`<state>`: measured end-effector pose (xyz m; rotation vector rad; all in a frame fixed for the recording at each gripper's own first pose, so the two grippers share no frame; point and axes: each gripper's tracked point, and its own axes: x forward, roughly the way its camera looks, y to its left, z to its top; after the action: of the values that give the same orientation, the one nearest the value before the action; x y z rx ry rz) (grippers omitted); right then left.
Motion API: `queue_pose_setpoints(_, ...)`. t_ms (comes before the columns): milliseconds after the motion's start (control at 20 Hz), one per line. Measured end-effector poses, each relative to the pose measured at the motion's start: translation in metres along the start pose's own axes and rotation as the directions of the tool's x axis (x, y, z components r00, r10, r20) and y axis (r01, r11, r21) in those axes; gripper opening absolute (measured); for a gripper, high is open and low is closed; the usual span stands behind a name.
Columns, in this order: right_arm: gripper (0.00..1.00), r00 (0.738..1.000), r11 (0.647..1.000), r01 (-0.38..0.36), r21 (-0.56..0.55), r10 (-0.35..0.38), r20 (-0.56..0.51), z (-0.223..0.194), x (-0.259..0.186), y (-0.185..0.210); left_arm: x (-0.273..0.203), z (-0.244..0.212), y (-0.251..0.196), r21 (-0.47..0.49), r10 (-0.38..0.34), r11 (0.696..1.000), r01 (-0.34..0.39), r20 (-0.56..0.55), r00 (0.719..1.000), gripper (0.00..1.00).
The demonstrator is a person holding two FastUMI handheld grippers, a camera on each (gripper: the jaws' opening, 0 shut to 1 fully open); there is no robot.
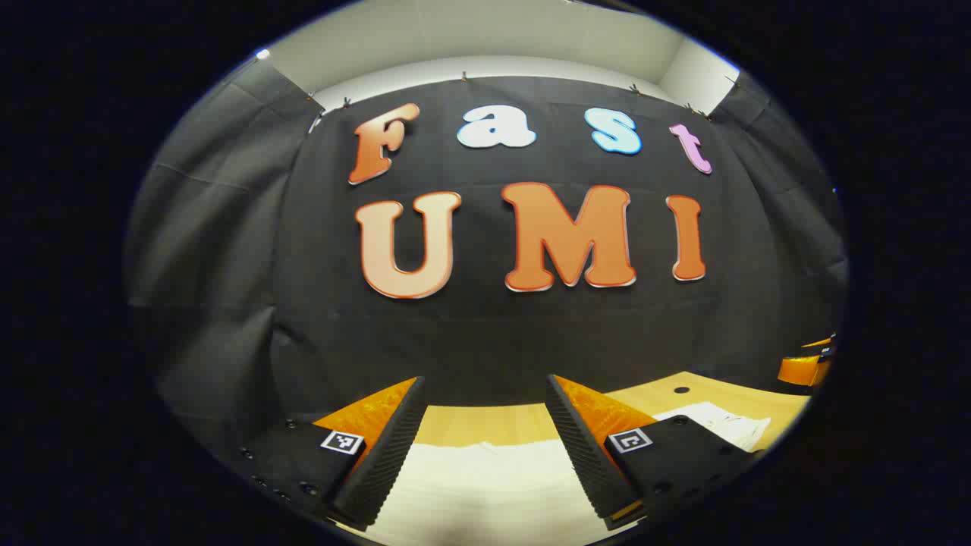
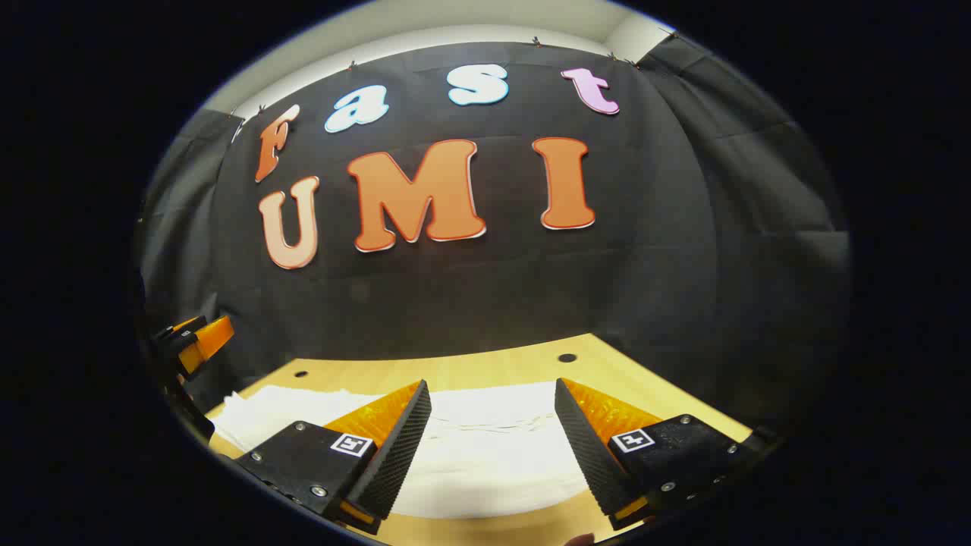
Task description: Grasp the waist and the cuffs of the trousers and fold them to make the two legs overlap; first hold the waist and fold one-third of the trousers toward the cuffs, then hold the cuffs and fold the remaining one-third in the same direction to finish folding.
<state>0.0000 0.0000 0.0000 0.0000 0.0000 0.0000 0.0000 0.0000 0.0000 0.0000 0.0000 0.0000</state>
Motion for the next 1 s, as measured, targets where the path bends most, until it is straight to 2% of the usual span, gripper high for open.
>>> queue_pose_setpoints(100,0.98,1.0,1.0,-0.018,-0.016,0.018,-0.015,0.004,0.002,0.021,0.0,0.008,0.038,-0.035,0.009,0.999,-0.01,-0.014,1.0,1.0)
queue_pose_setpoints(250,0.99,0.999,0.999,-0.032,-0.004,0.032,-0.005,0.021,0.0,0.036,-0.004,0.015,0.072,-0.132,-0.05,0.99,0.045,-0.039,0.998,0.98)
queue_pose_setpoints(300,1.0,1.0,1.0,-0.026,0.013,0.026,0.003,0.026,0.0,0.035,-0.003,0.017,0.089,-0.137,-0.029,0.99,0.022,-0.05,0.998,0.96)
queue_pose_setpoints(350,0.98,1.0,0.999,-0.014,0.03,0.014,0.005,0.031,0.0,0.033,0.0,0.016,0.107,-0.133,-0.005,0.991,-0.003,-0.062,0.998,1.0)
queue_pose_setpoints(550,1.0,0.999,0.997,0.039,0.065,-0.037,-0.018,0.037,0.006,0.015,0.011,0.01,0.146,-0.068,0.078,0.994,-0.084,-0.092,0.993,1.0)
queue_pose_setpoints(600,0.98,0.998,0.996,0.047,0.082,-0.044,-0.045,0.035,0.01,0.01,0.014,0.011,0.152,-0.063,0.089,0.993,-0.095,-0.094,0.992,0.96)
queue_pose_setpoints(650,0.99,0.997,0.995,0.045,0.092,-0.038,-0.072,0.034,0.012,0.006,0.017,0.012,0.155,-0.064,0.103,0.992,-0.109,-0.093,0.99,0.98)
queue_pose_setpoints(750,0.99,0.994,0.996,0.041,0.08,-0.033,-0.1,0.036,0.021,-0.003,0.023,0.015,0.164,-0.041,0.16,0.986,-0.164,-0.089,0.983,0.95)
queue_pose_setpoints(800,0.98,0.992,0.996,0.039,0.074,-0.03,-0.121,0.034,0.027,-0.01,0.027,0.017,0.167,-0.03,0.183,0.982,-0.186,-0.092,0.979,0.98)
queue_pose_setpoints(950,0.99,0.981,0.995,0.021,0.102,-0.001,-0.193,0.027,0.045,-0.029,0.036,0.022,0.156,-0.059,0.211,0.974,-0.217,-0.102,0.972,0.96)
queue_pose_setpoints(1000,0.99,0.978,0.993,0.02,0.113,0.004,-0.208,0.024,0.051,-0.036,0.036,0.023,0.155,-0.066,0.227,0.97,-0.234,-0.105,0.968,0.99)
